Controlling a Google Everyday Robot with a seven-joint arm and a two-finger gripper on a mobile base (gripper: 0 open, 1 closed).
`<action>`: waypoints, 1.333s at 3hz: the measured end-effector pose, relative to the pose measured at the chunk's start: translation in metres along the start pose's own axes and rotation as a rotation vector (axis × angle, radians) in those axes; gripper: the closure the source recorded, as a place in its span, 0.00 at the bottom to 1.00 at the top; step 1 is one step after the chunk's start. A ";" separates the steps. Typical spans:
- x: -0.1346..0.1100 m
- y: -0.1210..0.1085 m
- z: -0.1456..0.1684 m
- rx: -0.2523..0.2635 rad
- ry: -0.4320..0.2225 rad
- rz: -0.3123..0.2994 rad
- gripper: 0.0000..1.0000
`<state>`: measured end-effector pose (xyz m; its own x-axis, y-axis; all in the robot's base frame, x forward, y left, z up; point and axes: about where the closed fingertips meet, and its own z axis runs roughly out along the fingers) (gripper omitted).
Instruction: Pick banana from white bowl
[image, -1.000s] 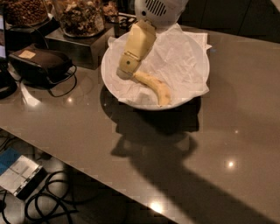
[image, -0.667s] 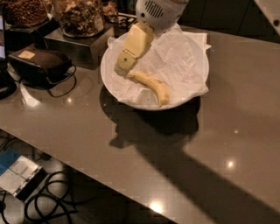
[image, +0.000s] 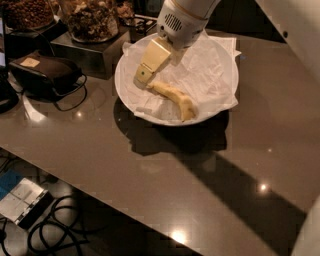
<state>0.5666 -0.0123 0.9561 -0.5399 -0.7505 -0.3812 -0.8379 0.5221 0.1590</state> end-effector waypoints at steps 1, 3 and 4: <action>0.003 -0.014 0.020 -0.024 0.030 0.058 0.18; 0.041 -0.053 0.039 -0.014 0.067 0.243 0.26; 0.057 -0.064 0.047 -0.011 0.087 0.300 0.33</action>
Offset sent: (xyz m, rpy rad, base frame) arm 0.0227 -0.0502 -0.0615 -0.0571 0.1772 -0.2216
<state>0.5936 -0.0691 0.8813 -0.7679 -0.5953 -0.2366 -0.6404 0.7217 0.2626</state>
